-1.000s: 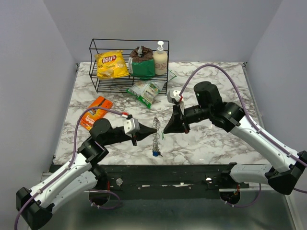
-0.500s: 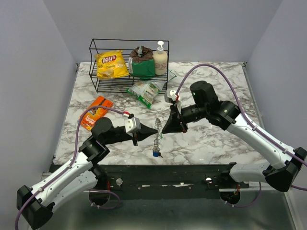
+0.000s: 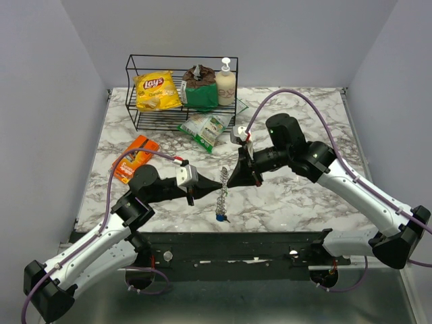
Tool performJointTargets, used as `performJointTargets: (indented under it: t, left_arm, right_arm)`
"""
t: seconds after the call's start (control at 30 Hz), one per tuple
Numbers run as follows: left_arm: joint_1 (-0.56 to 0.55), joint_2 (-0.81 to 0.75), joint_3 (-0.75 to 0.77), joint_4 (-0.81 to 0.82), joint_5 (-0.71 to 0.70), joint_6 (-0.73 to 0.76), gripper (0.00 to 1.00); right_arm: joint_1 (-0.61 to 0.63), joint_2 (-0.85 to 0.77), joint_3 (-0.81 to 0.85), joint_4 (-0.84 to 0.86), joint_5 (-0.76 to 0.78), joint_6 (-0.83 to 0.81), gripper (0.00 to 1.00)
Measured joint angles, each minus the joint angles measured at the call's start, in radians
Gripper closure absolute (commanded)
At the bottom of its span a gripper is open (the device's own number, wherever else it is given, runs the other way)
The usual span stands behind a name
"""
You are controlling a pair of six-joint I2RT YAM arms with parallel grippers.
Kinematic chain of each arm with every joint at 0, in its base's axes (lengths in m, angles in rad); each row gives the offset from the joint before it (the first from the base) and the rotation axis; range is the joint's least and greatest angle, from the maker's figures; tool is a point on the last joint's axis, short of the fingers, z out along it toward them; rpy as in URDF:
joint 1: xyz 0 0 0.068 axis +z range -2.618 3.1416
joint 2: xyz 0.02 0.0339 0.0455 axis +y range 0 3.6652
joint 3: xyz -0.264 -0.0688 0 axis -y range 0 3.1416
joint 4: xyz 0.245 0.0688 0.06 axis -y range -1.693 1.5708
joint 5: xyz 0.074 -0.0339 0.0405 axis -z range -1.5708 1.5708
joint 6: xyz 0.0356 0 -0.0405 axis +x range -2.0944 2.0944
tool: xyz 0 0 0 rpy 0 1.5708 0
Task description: Put the keys on the keyring
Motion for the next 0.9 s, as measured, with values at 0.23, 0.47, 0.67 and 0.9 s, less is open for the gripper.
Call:
performJointTargets:
  t: [0.23, 0.47, 0.67, 0.9]
  left_arm:
    - [0.000, 0.003, 0.014, 0.013, 0.006, -0.010, 1.00]
    - [0.000, 0.004, 0.014, 0.014, 0.015, -0.014, 1.00]
    - [0.004, 0.003, 0.014, 0.016, 0.019, -0.015, 1.00]
    - [0.004, 0.001, 0.014, 0.017, 0.021, -0.015, 1.00]
  right_arm:
    - [0.000, 0.011, 0.000, 0.008, 0.002, 0.006, 0.99]
    - [0.000, 0.007, -0.021, 0.024, 0.017, 0.012, 0.99]
    - [0.000, 0.007, -0.049, 0.041, 0.030, 0.026, 0.99]
    - [0.000, 0.006, -0.055, 0.051, 0.031, 0.033, 0.99]
